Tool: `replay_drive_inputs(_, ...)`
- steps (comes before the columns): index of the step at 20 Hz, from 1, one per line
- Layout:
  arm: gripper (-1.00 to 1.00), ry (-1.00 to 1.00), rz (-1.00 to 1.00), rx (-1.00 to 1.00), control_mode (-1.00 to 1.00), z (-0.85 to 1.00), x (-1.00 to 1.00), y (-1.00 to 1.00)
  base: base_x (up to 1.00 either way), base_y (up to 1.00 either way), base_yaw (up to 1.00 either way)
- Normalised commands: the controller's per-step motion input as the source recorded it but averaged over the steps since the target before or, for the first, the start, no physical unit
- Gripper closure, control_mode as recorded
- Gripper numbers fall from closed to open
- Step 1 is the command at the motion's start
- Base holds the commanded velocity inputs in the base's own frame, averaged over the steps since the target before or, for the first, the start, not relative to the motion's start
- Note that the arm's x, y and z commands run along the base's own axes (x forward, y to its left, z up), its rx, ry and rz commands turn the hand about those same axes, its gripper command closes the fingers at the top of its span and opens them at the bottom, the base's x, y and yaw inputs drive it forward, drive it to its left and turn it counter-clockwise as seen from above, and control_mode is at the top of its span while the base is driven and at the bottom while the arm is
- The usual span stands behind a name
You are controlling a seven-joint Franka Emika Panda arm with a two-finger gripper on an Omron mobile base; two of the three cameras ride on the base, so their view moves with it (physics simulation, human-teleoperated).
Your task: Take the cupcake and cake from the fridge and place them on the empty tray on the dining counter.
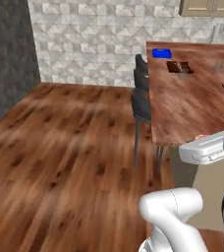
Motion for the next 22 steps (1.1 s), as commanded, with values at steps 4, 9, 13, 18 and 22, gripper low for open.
replay_drive_inputs(4,1.0,0.0,0.0,0.0,1.0,0.0,0.0,0.0,1.0,1.0,-0.49)
replay_drive_inputs(9,1.0,0.0,0.0,0.0,1.0,0.0,0.0,0.0,1.0,1.0,-0.48)
replay_drive_inputs(13,1.0,0.0,0.0,0.0,1.0,0.0,0.0,0.0,1.0,1.0,-0.47)
replay_drive_inputs(18,1.0,0.0,0.0,0.0,1.0,0.0,0.0,0.0,1.0,1.0,-0.47)
replay_drive_inputs(22,1.0,0.0,0.0,0.0,1.0,0.0,0.0,0.0,1.0,1.0,-0.48)
